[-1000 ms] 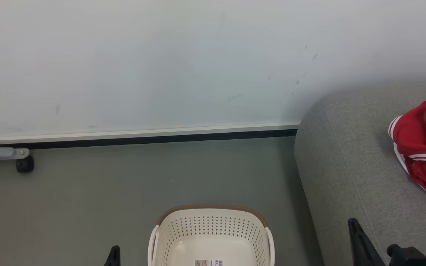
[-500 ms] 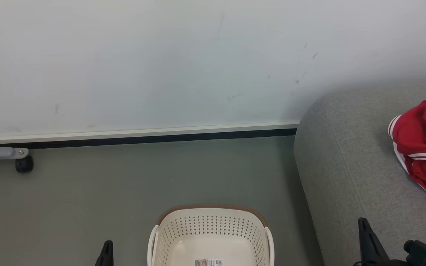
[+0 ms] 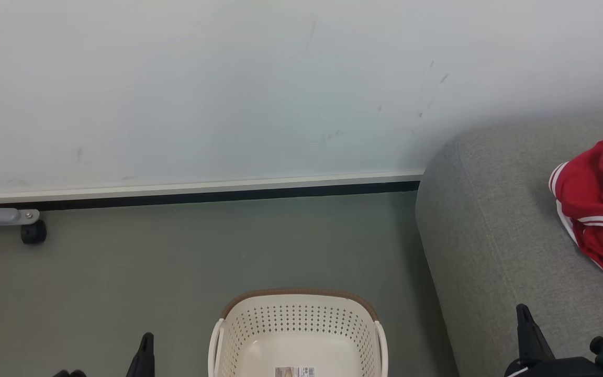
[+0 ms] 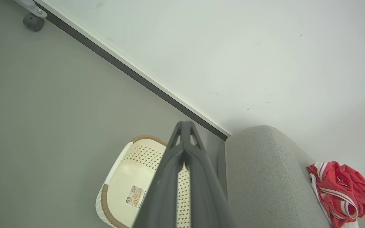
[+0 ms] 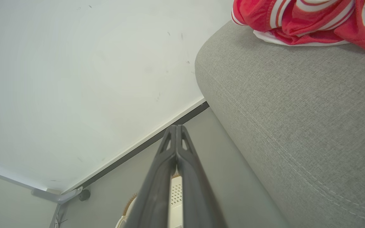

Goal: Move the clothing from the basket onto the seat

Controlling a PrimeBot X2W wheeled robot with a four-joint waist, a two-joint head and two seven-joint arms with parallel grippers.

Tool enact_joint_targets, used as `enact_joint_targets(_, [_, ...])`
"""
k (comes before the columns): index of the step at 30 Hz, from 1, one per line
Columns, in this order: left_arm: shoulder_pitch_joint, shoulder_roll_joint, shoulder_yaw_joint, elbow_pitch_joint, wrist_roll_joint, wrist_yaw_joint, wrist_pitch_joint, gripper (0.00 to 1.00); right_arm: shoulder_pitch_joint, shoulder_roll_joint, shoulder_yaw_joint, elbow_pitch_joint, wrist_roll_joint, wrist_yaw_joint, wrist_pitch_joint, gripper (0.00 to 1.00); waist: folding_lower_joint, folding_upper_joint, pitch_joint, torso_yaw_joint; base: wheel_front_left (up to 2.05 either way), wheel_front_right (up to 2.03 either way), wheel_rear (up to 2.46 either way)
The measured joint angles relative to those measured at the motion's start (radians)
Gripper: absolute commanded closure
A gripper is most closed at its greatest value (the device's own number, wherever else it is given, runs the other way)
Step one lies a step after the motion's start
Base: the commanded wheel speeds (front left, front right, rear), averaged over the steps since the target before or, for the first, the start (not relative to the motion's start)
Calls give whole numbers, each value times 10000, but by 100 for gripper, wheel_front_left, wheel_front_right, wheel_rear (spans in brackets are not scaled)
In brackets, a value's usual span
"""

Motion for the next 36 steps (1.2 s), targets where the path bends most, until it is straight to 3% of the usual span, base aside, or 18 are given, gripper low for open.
enact_joint_targets(36, [-995,-293,1154,570,-4172,-765,1200,100,-614,525,-1496,514,4874,857,1315,100,0,1,52,-40,0,0,0])
